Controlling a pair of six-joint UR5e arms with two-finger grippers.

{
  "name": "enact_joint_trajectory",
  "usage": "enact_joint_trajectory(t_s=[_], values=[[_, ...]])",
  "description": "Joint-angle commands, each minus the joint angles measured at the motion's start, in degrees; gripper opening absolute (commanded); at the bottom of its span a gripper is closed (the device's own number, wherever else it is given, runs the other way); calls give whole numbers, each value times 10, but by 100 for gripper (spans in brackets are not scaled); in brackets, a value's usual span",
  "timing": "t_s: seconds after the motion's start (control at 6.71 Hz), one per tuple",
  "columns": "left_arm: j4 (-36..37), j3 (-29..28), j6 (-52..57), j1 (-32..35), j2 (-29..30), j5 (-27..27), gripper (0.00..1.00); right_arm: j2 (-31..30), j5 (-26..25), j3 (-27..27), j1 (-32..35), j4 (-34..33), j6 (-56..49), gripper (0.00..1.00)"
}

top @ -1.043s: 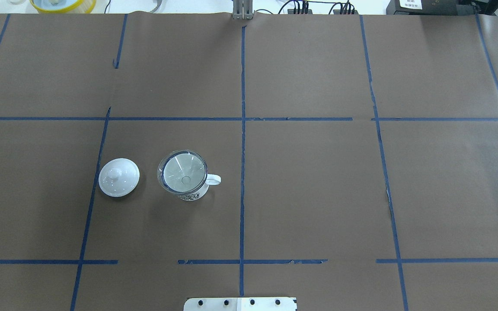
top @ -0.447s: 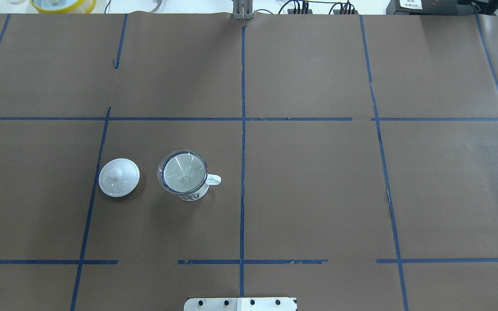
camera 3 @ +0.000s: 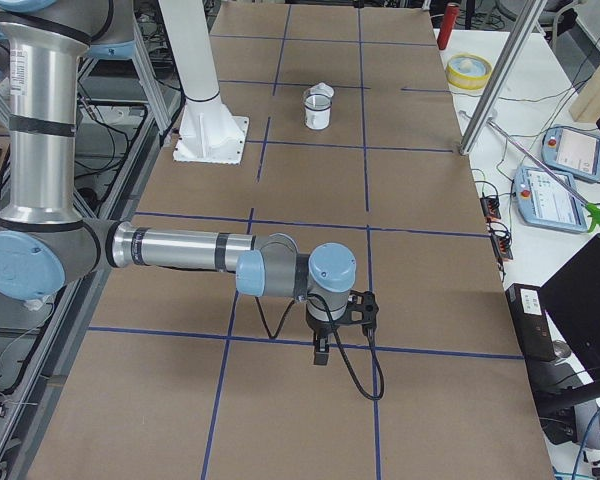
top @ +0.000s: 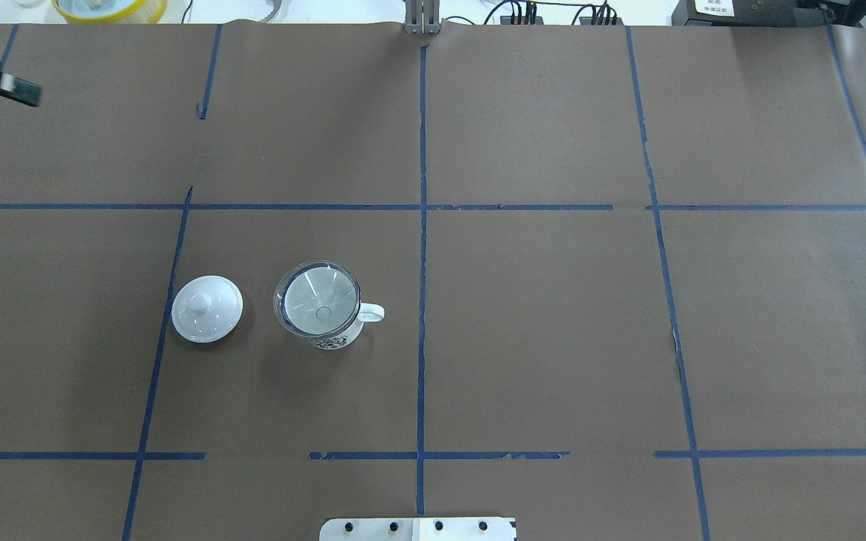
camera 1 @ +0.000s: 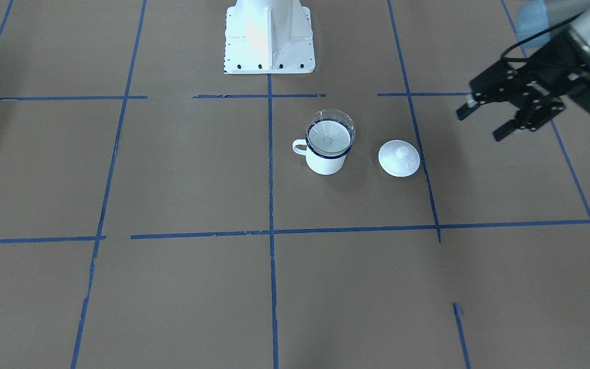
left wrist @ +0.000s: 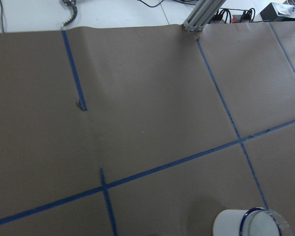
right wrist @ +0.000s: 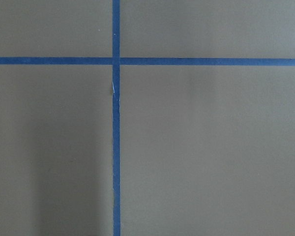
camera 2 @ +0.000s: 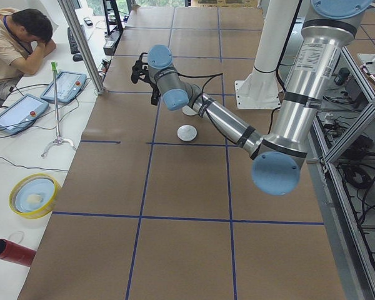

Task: Remove funnel from cup
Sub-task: 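Move the left gripper over the clear funnel in the white mug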

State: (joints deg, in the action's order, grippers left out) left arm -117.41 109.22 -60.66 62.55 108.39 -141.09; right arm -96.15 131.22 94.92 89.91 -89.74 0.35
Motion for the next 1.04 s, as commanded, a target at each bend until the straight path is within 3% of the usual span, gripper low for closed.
enact_joint_trajectory(t_s=[0.0,0.3,0.45,0.6,0.89], values=[[119,2,-151,-128,115,119,100,0,0,0,0,0,0,100],[319,-13,-189,-224,216,216,100,0,0,0,0,0,0,100],[358,-61,-220,-249,259,247,100,0,0,0,0,0,0,100],[359,-94,-230,-280,270,276,100,0,0,0,0,0,0,100],[359,-124,-228,-302,265,285,99,0,0,0,0,0,0,100]])
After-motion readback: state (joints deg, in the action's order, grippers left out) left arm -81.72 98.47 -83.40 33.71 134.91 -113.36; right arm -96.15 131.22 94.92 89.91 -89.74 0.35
